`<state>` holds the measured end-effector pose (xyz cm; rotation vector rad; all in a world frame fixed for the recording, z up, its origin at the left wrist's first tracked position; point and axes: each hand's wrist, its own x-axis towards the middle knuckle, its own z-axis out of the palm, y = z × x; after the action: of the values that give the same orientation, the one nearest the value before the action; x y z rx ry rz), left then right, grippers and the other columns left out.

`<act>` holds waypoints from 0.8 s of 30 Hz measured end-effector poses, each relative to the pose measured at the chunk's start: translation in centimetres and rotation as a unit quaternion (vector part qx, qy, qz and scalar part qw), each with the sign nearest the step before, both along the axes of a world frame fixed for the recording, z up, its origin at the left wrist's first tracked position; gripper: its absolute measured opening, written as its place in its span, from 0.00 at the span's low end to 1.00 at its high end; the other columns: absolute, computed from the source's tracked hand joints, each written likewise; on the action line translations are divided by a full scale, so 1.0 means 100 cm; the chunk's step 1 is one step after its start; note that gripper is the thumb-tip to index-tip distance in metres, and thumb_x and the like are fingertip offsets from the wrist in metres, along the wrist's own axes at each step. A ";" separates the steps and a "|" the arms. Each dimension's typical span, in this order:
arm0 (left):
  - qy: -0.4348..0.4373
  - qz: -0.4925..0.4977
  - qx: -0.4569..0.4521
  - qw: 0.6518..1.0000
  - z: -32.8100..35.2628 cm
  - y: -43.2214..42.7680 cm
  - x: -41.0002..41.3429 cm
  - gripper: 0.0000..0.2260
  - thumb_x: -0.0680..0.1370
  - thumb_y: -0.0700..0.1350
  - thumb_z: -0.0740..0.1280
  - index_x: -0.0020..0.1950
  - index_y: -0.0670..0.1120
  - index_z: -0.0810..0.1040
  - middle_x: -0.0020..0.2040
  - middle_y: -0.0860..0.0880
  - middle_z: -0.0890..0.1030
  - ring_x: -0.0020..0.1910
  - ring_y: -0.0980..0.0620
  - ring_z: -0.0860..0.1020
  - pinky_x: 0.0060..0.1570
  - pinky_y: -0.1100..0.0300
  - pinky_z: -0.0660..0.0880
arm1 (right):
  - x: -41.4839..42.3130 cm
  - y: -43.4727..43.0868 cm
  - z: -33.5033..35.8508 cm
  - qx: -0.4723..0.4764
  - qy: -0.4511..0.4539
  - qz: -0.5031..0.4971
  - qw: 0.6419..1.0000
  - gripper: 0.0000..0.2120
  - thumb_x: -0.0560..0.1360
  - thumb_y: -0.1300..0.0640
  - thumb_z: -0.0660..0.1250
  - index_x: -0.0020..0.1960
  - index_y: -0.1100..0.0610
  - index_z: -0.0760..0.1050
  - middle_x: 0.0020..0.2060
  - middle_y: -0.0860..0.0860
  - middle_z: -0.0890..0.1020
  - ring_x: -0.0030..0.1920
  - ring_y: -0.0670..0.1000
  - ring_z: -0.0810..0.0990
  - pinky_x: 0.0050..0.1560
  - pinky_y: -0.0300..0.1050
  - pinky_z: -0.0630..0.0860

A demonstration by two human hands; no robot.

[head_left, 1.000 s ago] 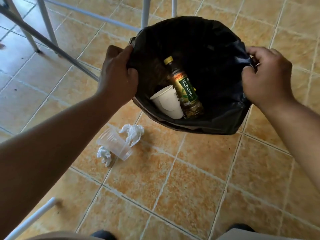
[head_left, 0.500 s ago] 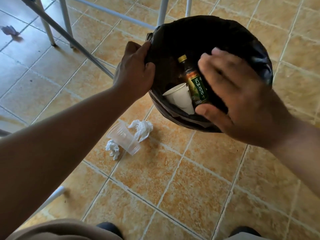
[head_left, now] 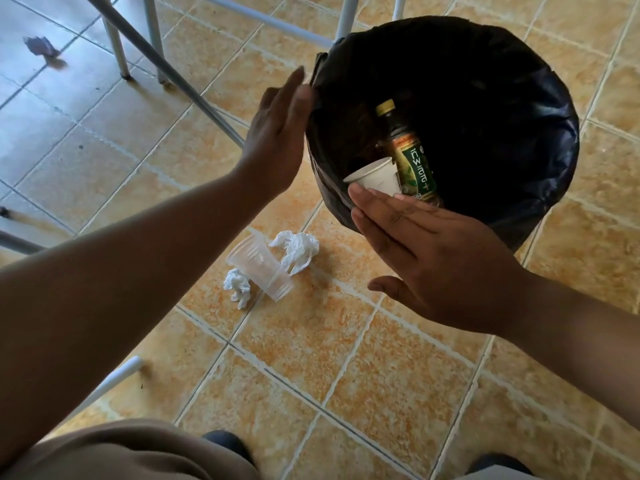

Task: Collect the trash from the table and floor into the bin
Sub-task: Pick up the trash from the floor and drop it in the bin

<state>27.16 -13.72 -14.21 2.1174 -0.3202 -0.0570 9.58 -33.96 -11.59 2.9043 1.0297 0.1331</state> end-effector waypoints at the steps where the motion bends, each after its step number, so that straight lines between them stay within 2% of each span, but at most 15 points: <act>1: 0.047 0.048 -0.068 0.995 -0.008 0.003 -0.002 0.26 0.82 0.60 0.49 0.75 0.51 0.67 0.64 0.49 0.76 0.60 0.50 0.75 0.55 0.57 0.73 | 0.000 0.000 0.000 0.001 -0.002 0.001 1.000 0.36 0.84 0.41 0.56 0.80 0.66 0.52 0.80 0.62 0.50 0.80 0.59 0.54 0.77 0.58 0.61; 2: 0.089 0.102 -0.112 0.984 -0.018 0.007 -0.006 0.24 0.82 0.59 0.49 0.71 0.49 0.70 0.60 0.49 0.78 0.55 0.51 0.77 0.50 0.56 0.76 | 0.000 0.000 0.000 0.001 -0.003 0.002 1.000 0.36 0.84 0.41 0.56 0.80 0.65 0.52 0.80 0.62 0.50 0.80 0.59 0.54 0.77 0.58 0.61; 3: 0.120 0.141 -0.113 0.976 -0.029 0.012 -0.011 0.21 0.83 0.57 0.50 0.66 0.48 0.73 0.55 0.49 0.79 0.51 0.50 0.77 0.48 0.54 0.78 | 0.000 0.000 0.000 0.002 -0.005 0.001 1.000 0.36 0.84 0.41 0.55 0.80 0.65 0.52 0.80 0.62 0.50 0.80 0.59 0.53 0.77 0.57 0.60; 4: 0.137 0.153 -0.065 0.976 -0.041 0.019 -0.015 0.17 0.83 0.55 0.53 0.62 0.47 0.74 0.53 0.48 0.79 0.50 0.48 0.78 0.50 0.50 0.79 | 0.000 0.000 0.000 0.005 -0.005 0.001 1.000 0.36 0.84 0.41 0.56 0.80 0.65 0.52 0.80 0.62 0.50 0.80 0.59 0.53 0.77 0.57 0.60; 5: 0.143 0.133 0.024 0.980 -0.055 0.027 -0.018 0.14 0.83 0.52 0.56 0.60 0.45 0.75 0.53 0.46 0.79 0.51 0.45 0.78 0.53 0.47 0.79 | 0.000 0.000 0.000 0.008 -0.005 0.000 1.000 0.36 0.84 0.41 0.56 0.80 0.65 0.52 0.81 0.62 0.50 0.80 0.58 0.54 0.77 0.57 0.60; 6: 0.140 0.081 0.135 0.978 -0.069 0.037 -0.022 0.13 0.82 0.50 0.60 0.60 0.44 0.76 0.55 0.44 0.80 0.53 0.44 0.78 0.55 0.48 0.78 | 0.000 0.000 0.000 0.009 -0.004 0.000 1.000 0.36 0.84 0.41 0.56 0.80 0.65 0.52 0.81 0.62 0.50 0.80 0.58 0.53 0.77 0.57 0.61; 8: 0.123 -0.060 0.307 0.942 -0.093 0.051 -0.032 0.15 0.79 0.49 0.67 0.63 0.44 0.76 0.58 0.44 0.79 0.53 0.47 0.78 0.54 0.53 0.76 | 0.000 0.000 0.000 0.009 -0.004 0.000 1.000 0.36 0.84 0.41 0.56 0.80 0.65 0.52 0.81 0.61 0.50 0.80 0.58 0.53 0.77 0.57 0.61; 11: 0.121 -0.167 0.414 0.887 -0.115 0.055 -0.044 0.26 0.75 0.58 0.70 0.68 0.48 0.72 0.62 0.46 0.77 0.59 0.47 0.75 0.56 0.50 0.77 | 0.001 -0.001 0.000 0.015 -0.001 -0.001 1.000 0.36 0.84 0.42 0.57 0.80 0.65 0.52 0.81 0.61 0.50 0.80 0.58 0.54 0.76 0.57 0.62; 13: 0.077 -0.202 0.463 0.859 -0.127 0.051 -0.049 0.34 0.71 0.64 0.71 0.72 0.51 0.68 0.65 0.48 0.74 0.62 0.46 0.73 0.54 0.51 0.77 | 0.001 -0.001 0.000 0.018 0.001 -0.001 1.000 0.36 0.83 0.42 0.58 0.80 0.65 0.53 0.81 0.61 0.50 0.80 0.57 0.54 0.76 0.57 0.62; 15: 0.016 -0.240 0.495 0.835 -0.135 0.045 -0.052 0.38 0.68 0.66 0.72 0.73 0.52 0.66 0.65 0.48 0.73 0.61 0.47 0.73 0.51 0.54 0.75 | 0.001 -0.001 -0.001 0.022 0.000 -0.002 1.000 0.36 0.83 0.42 0.58 0.80 0.65 0.53 0.81 0.61 0.51 0.80 0.57 0.55 0.76 0.57 0.63; 17: 0.002 -0.267 0.501 0.823 -0.140 0.042 -0.054 0.39 0.68 0.64 0.74 0.74 0.53 0.63 0.65 0.47 0.72 0.59 0.46 0.74 0.48 0.55 0.75 | 0.002 -0.001 0.000 0.024 -0.002 0.000 1.000 0.35 0.84 0.42 0.58 0.80 0.65 0.54 0.81 0.61 0.51 0.80 0.58 0.55 0.75 0.57 0.63; 21: 0.004 -0.283 0.498 0.820 -0.142 0.040 -0.060 0.34 0.72 0.47 0.75 0.74 0.55 0.61 0.64 0.46 0.72 0.56 0.47 0.75 0.44 0.53 0.80 | 0.002 -0.001 -0.001 0.021 -0.001 0.000 1.000 0.36 0.83 0.42 0.59 0.80 0.65 0.54 0.81 0.61 0.51 0.80 0.58 0.56 0.75 0.57 0.65; 24: 0.000 -0.282 0.474 0.834 -0.140 0.042 -0.061 0.26 0.74 0.38 0.71 0.69 0.55 0.68 0.58 0.47 0.74 0.51 0.48 0.77 0.43 0.52 0.81 | 0.002 -0.002 0.000 0.022 -0.002 0.000 1.000 0.35 0.83 0.43 0.60 0.79 0.65 0.55 0.81 0.61 0.51 0.80 0.58 0.56 0.74 0.58 0.65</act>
<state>21.06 -9.48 -28.24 2.9046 -1.0916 -0.6899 9.82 -34.12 -11.61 2.9416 1.0401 0.1636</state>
